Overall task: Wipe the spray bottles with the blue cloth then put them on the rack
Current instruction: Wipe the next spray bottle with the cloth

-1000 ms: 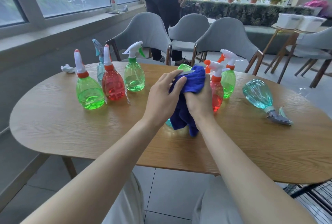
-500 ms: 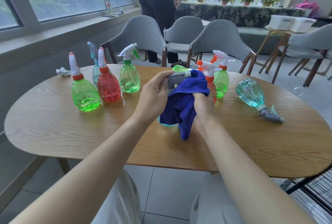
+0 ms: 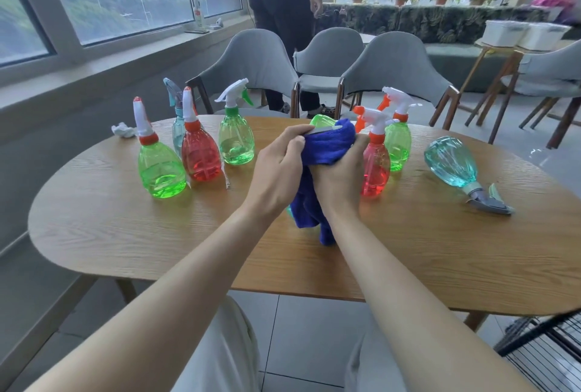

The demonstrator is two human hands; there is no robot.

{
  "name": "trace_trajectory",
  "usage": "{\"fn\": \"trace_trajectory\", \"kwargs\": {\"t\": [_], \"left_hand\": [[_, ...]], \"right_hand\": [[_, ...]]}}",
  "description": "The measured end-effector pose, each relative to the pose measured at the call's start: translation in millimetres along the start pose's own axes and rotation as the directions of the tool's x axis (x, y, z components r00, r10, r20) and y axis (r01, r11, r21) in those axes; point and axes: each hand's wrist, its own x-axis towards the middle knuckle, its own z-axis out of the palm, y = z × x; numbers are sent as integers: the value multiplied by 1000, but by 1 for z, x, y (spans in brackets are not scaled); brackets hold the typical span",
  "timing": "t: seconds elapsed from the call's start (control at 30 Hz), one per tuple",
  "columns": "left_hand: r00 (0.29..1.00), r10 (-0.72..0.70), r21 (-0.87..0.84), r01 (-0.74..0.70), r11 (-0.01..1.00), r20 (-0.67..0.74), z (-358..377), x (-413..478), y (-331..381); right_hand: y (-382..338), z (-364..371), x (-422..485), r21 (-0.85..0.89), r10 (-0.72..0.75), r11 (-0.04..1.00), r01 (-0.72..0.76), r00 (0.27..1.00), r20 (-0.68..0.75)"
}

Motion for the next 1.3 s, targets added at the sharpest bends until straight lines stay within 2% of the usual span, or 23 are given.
{"fn": "trace_trajectory", "kwargs": {"t": [0.27,0.53,0.63,0.73,0.9,1.13,1.23,1.3], "left_hand": [[996,-31,-13,33,999,89,-9,-1,-2],[987,-50,-12,52,999,154,-17,1,1],[985,-40,-11,43,999,168,-17,1,2],[986,-29,-21,33,999,166,-17,0,0],[988,-10,-44,17,999,156,-12,-1,-6],[988,33,-1,-33,999,148,-3,2,-20],[990,52,-19,-50,999,134,-1,4,-26],[990,89,-8,-89,996,107,2,4,-27]], "right_hand": [[11,-16,10,5,-45,999,45,993,110],[-4,7,6,-58,3,998,-4,1000,-13],[-8,9,5,-75,26,997,-29,999,-31],[-4,8,4,-81,-7,997,6,1000,-15],[8,-9,7,-12,-16,1000,17,995,98],[16,-13,13,54,-72,996,67,993,97],[20,-18,16,137,-14,990,-12,982,187],[22,-24,18,296,47,947,-127,964,263]]}}
